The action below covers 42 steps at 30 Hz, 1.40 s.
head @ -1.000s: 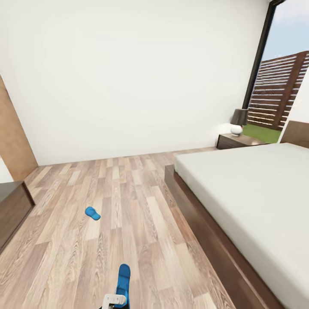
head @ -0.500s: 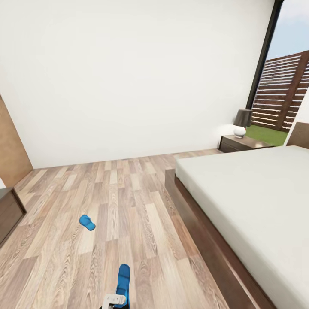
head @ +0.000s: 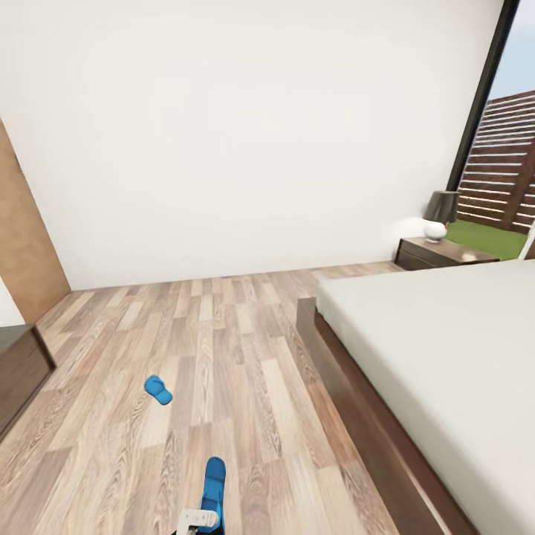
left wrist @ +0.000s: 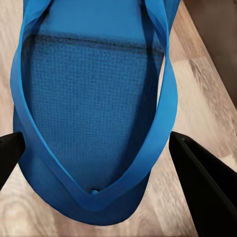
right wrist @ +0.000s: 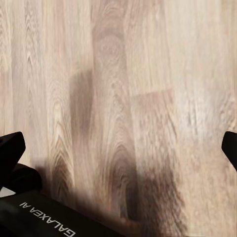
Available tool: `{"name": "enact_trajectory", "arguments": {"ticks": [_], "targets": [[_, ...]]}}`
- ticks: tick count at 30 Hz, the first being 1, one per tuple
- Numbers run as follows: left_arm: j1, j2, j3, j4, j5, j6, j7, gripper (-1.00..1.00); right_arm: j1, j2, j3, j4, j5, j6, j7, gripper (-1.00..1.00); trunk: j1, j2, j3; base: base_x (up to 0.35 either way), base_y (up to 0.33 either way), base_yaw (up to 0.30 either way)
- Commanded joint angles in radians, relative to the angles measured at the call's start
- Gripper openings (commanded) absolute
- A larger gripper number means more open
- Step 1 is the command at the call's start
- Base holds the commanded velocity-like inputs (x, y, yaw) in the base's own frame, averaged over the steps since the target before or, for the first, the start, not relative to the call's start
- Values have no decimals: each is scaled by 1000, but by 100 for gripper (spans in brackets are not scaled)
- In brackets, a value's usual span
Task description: In the bedroom, move the book from the bed onto either nightstand, and place the two sandals side by side next to the bed.
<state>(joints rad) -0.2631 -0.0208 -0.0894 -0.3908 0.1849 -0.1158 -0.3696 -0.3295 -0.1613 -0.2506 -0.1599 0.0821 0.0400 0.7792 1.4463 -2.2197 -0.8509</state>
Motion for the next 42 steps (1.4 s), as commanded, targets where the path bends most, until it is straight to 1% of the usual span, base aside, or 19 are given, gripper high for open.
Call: {"name": "enact_trajectory", "arguments": {"ticks": [1, 16, 29, 42], "targets": [[-1, 1, -7, 1, 10, -4, 1, -100, 0, 0, -9, -1, 9, 4, 5, 100, 0, 0, -1, 301, 0, 3], [-1, 1, -7, 1, 10, -4, 1, -100, 0, 0, -9, -1, 10, 4, 5, 100, 0, 0, -1, 299, 0, 8], [-1, 1, -7, 1, 10, -4, 1, -100, 0, 0, -9, -1, 10, 4, 5, 100, 0, 0, -1, 30, 0, 246], [-1, 1, -7, 1, 10, -4, 1, -100, 0, 0, -9, -1, 10, 4, 5, 100, 0, 0, -1, 288, 0, 27]]}}
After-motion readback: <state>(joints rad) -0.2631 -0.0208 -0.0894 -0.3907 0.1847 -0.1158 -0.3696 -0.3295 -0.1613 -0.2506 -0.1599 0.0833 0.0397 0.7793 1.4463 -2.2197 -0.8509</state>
